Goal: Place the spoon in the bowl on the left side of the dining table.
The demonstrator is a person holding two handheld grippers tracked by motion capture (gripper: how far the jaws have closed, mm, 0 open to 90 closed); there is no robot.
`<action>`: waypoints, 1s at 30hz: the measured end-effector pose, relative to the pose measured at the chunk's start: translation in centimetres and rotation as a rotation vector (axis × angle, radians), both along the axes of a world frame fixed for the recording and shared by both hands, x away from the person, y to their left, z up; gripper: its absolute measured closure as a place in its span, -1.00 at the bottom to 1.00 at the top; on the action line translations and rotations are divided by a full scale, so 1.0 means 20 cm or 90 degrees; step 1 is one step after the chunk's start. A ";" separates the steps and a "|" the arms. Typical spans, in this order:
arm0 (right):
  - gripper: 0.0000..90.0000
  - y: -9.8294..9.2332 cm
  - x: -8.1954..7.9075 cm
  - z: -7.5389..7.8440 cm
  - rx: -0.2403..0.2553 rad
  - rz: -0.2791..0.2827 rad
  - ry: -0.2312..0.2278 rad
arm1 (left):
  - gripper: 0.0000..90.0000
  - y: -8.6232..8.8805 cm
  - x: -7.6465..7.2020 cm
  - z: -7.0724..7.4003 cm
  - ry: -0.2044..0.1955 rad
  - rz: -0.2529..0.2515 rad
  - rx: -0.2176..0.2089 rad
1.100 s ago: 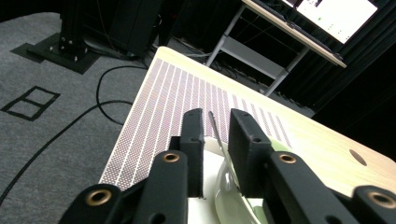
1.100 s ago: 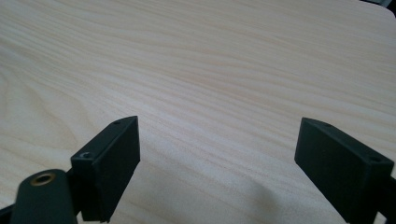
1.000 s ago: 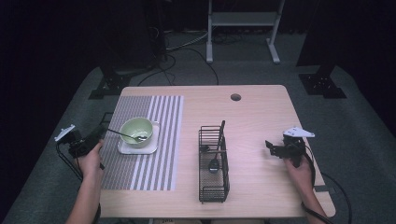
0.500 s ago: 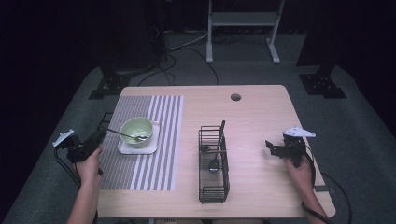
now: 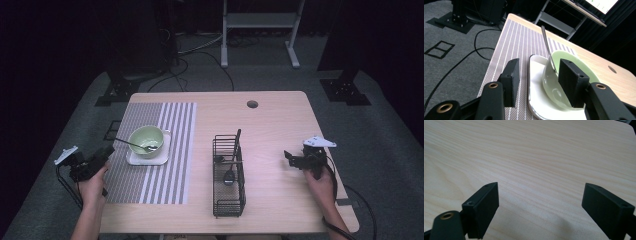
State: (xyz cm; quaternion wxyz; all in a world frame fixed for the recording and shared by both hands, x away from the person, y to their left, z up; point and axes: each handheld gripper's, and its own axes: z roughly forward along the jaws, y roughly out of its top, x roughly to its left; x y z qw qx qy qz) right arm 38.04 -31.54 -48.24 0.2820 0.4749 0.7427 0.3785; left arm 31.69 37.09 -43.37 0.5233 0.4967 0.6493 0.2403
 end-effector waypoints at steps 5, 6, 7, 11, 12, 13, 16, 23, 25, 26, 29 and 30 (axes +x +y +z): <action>-0.71 0.00 0.00 0.00 -0.002 0.002 0.002 | 0.09 -0.01 -0.03 -0.02 0.006 -0.009 0.003; -0.71 0.00 0.00 0.00 -0.001 0.000 0.002 | 0.08 -0.01 -0.03 -0.02 0.007 -0.011 0.004; -0.71 0.00 0.00 0.00 -0.001 0.001 0.000 | 0.07 -0.01 -0.04 -0.02 0.007 -0.013 0.006; -0.71 0.00 0.00 0.00 -0.006 -0.001 -0.002 | 0.01 -0.03 -0.05 -0.03 0.010 -0.022 0.007; -0.71 0.00 0.00 0.00 -0.008 -0.001 -0.002 | 0.00 -0.03 -0.06 -0.03 0.010 -0.026 0.010; -0.71 0.01 0.00 0.00 -0.009 -0.001 -0.002 | -0.01 -0.04 -0.06 -0.03 0.010 -0.027 0.012; -0.71 0.00 0.00 0.00 -0.007 -0.001 -0.002 | -0.04 -0.05 -0.07 -0.03 0.012 -0.033 0.015; -0.71 0.00 0.00 0.00 -0.006 -0.002 -0.001 | -0.10 -0.07 -0.09 -0.04 0.013 -0.050 0.021; -0.71 0.00 0.00 0.00 -0.005 -0.003 -0.002 | -0.12 -0.08 -0.10 -0.04 0.012 -0.054 0.023; -0.71 0.00 0.00 0.00 -0.005 -0.003 -0.002 | -0.14 -0.08 -0.10 -0.04 0.012 -0.056 0.023; -0.71 0.00 0.00 0.00 -0.006 -0.004 -0.001 | -0.15 -0.09 -0.10 -0.04 0.014 -0.062 0.026; -0.71 0.00 0.00 0.00 -0.007 -0.004 -0.002 | -0.16 -0.10 -0.11 -0.04 0.013 -0.064 0.025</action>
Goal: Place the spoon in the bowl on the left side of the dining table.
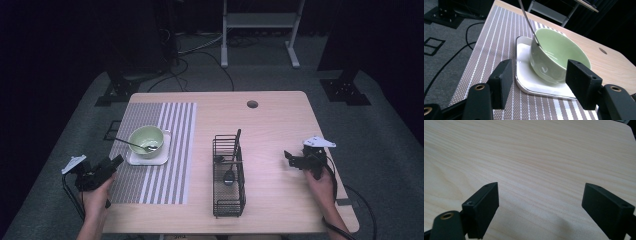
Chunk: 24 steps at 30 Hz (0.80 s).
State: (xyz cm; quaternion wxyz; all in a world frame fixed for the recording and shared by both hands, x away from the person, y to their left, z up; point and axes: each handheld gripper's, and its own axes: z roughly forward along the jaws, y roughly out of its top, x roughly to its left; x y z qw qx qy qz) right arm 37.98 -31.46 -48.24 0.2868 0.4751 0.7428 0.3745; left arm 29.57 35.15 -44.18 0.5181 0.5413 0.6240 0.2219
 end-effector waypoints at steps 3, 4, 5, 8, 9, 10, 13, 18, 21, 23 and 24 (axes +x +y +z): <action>-0.71 0.00 0.00 0.00 -0.001 0.001 0.000 | -0.20 -0.01 -0.01 0.00 0.003 -0.008 0.002; -0.71 0.00 0.00 0.00 0.000 0.001 0.001 | -0.21 -0.02 -0.01 0.00 0.003 -0.009 0.003; -0.71 0.00 0.00 0.00 0.000 0.001 0.002 | -0.23 -0.02 -0.01 0.00 0.005 -0.011 0.003; -0.71 0.00 0.00 0.00 0.001 0.000 0.001 | -0.26 -0.03 -0.01 0.00 0.008 -0.016 0.007; -0.71 0.00 0.00 0.00 0.000 0.001 0.000 | -0.29 -0.03 -0.01 0.00 0.008 -0.016 0.007; -0.71 0.00 0.00 0.00 -0.001 0.001 0.000 | -0.30 -0.03 -0.01 0.00 0.007 -0.017 0.005; -0.71 0.00 0.00 0.00 -0.001 0.000 0.000 | -0.34 -0.05 -0.01 0.00 0.007 -0.024 0.008; -0.71 0.00 0.00 0.00 0.001 0.000 0.000 | -0.38 -0.07 -0.02 0.01 0.002 -0.034 0.014; -0.71 0.00 0.00 0.00 0.001 -0.001 -0.001 | -0.43 -0.08 -0.02 0.01 0.001 -0.035 0.022; -0.71 0.00 0.00 0.00 0.000 -0.001 -0.001 | -0.44 -0.09 -0.02 0.00 0.002 -0.037 0.018; -0.71 0.00 0.00 0.00 0.000 -0.001 -0.002 | -0.46 -0.09 -0.03 0.00 0.003 -0.038 0.018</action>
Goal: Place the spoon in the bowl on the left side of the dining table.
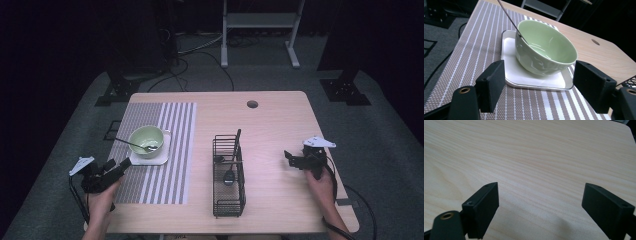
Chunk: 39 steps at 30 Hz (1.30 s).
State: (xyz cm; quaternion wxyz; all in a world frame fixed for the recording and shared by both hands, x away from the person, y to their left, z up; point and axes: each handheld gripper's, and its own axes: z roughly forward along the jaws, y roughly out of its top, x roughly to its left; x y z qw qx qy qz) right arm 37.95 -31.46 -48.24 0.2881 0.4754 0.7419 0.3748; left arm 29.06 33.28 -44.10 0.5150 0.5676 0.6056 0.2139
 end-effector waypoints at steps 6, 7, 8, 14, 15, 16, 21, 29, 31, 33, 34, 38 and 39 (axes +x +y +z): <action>-0.71 0.00 0.00 0.00 0.000 -0.001 0.000 | -0.56 -0.03 0.00 -0.01 0.005 -0.019 -0.002; -0.71 0.00 0.00 0.00 0.000 -0.001 0.000 | -0.56 -0.04 0.00 -0.01 0.005 -0.020 0.002; -0.71 0.00 0.00 0.00 0.000 -0.001 0.000 | -0.56 -0.04 0.00 -0.01 0.006 -0.023 0.008; -0.71 0.00 0.00 0.00 -0.003 -0.002 -0.001 | -0.56 -0.09 0.00 -0.02 0.005 -0.043 0.011; -0.71 0.00 0.00 0.00 -0.003 -0.002 -0.001 | -0.56 -0.09 0.00 -0.02 0.004 -0.045 0.013; -0.71 0.00 0.00 0.00 -0.004 -0.002 -0.001 | -0.58 -0.10 0.00 -0.01 0.003 -0.048 0.017; -0.71 0.00 0.00 0.00 -0.005 -0.003 -0.001 | -0.59 -0.13 0.00 -0.01 0.000 -0.056 0.022; -0.71 0.00 0.00 0.00 -0.003 -0.001 -0.001 | -0.59 -0.18 0.00 0.00 -0.002 -0.072 0.032; -0.71 0.00 0.00 0.00 -0.004 -0.002 -0.001 | -0.60 -0.19 0.00 0.00 -0.001 -0.078 0.037; -0.71 0.00 0.00 0.00 -0.005 -0.002 -0.002 | -0.64 -0.21 0.00 0.01 0.000 -0.081 0.045; -0.71 0.00 0.00 0.00 -0.004 -0.002 -0.001 | -0.64 -0.21 0.00 0.01 0.000 -0.082 0.042; -0.71 0.00 0.00 0.00 -0.003 -0.001 -0.001 | -0.64 -0.24 0.00 0.01 -0.003 -0.092 0.054; -0.71 0.00 0.00 0.00 -0.003 -0.002 -0.001 | -0.64 -0.24 0.00 0.01 -0.003 -0.093 0.053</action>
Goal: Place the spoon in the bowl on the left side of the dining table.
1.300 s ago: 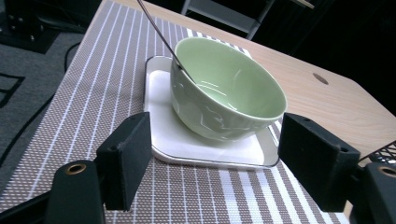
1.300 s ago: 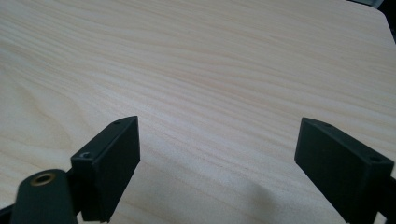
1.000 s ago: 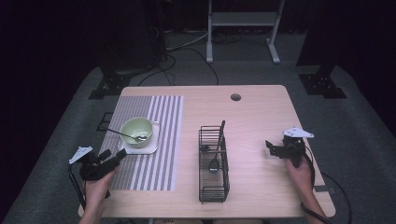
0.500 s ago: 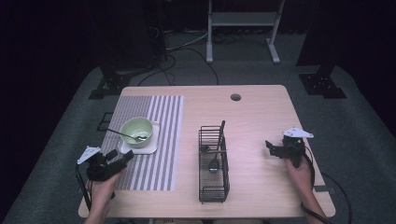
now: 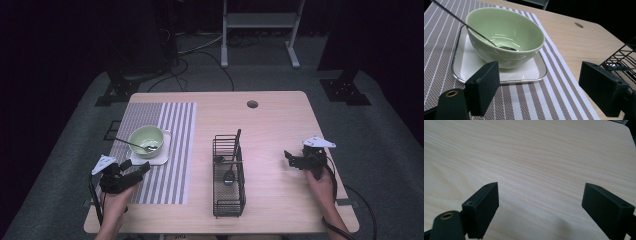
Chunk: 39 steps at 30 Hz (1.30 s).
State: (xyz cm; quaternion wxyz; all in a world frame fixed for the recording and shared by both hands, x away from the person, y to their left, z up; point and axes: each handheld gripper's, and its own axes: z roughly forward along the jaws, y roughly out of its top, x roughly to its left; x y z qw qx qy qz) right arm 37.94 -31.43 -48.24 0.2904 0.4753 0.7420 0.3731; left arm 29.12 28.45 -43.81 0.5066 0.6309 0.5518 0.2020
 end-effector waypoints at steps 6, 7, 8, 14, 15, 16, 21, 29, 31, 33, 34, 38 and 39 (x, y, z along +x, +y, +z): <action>-0.71 0.00 0.00 0.00 -0.001 0.000 0.000 | -0.64 -0.03 0.00 0.00 0.002 -0.016 0.001; -0.71 0.00 0.00 0.00 -0.001 0.000 0.000 | -0.64 -0.04 0.00 0.01 0.002 -0.019 0.001; -0.71 0.00 0.00 0.00 -0.001 0.000 0.000 | -0.64 -0.04 0.00 0.01 0.002 -0.019 -0.002; -0.71 0.00 0.00 0.00 -0.001 0.000 0.000 | -0.64 -0.07 0.00 0.02 -0.001 -0.031 0.010; -0.71 0.00 0.00 0.00 -0.002 0.000 0.000 | -0.64 -0.08 0.00 0.02 -0.002 -0.029 0.010; -0.71 0.00 0.00 0.00 -0.002 0.000 0.000 | -0.72 -0.08 0.00 0.02 0.001 -0.026 0.014; -0.71 0.00 0.00 0.00 -0.001 0.000 0.000 | -0.76 -0.10 0.00 0.01 0.004 -0.035 0.014; -0.71 0.00 0.00 0.00 -0.003 0.001 0.000 | -0.77 -0.14 -0.01 0.01 0.009 -0.050 0.009; -0.71 0.00 0.00 0.00 -0.004 0.002 0.000 | -0.78 -0.15 -0.01 0.01 0.008 -0.055 0.011; -0.71 0.00 0.00 0.00 -0.005 0.002 0.000 | -0.77 -0.17 -0.01 0.01 0.007 -0.061 0.012; -0.71 0.00 0.00 0.00 -0.005 0.002 0.000 | -0.77 -0.18 -0.01 0.01 0.007 -0.062 0.011; -0.71 0.01 0.00 0.00 -0.006 0.002 -0.001 | -0.77 -0.20 -0.01 0.01 0.007 -0.069 0.011; -0.71 0.01 0.00 0.00 -0.006 0.002 -0.001 | -0.77 -0.21 -0.01 0.00 0.009 -0.070 0.008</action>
